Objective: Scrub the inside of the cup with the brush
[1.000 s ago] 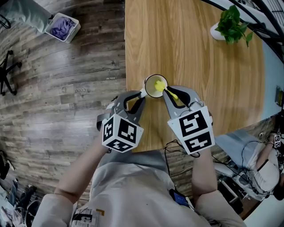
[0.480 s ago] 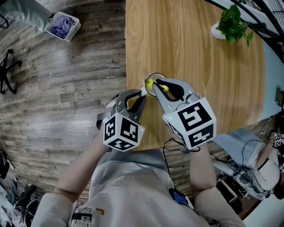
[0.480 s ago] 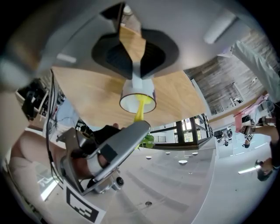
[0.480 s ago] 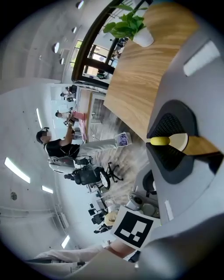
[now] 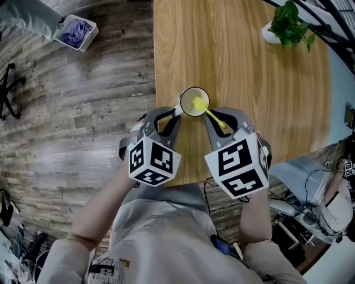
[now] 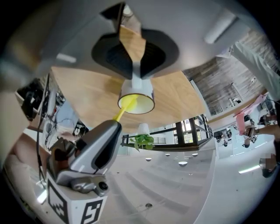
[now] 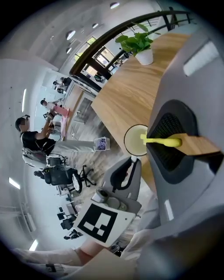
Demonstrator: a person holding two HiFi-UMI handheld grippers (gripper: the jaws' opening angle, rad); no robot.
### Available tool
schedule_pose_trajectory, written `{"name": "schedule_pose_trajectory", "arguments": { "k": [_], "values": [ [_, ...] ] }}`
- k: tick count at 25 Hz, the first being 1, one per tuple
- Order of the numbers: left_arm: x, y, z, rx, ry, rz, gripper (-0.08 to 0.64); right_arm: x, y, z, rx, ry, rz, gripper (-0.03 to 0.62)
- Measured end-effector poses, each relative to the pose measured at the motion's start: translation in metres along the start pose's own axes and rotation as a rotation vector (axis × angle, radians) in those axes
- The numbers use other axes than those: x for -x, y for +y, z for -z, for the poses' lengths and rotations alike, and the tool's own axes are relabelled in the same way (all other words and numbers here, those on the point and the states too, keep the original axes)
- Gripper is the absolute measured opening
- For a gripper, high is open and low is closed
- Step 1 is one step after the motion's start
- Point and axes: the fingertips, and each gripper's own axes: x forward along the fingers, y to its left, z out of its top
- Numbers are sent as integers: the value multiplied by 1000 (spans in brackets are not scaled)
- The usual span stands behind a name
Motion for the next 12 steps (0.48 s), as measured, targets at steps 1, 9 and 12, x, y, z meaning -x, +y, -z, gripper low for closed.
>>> {"name": "schedule_pose_trajectory", "arguments": {
  "k": [1,9,12],
  "values": [
    [0,0,0,-3,2,-1,52,2,5,1,-11,-1,-19,34],
    [-1,-5,-1,-27,11,-7,52,2,13,-27,-140,-192,-115,34],
    [-4,-6,-2,-34,8,-3,52,1,-1,-38,-161,-279,-62,32]
  ]
}}
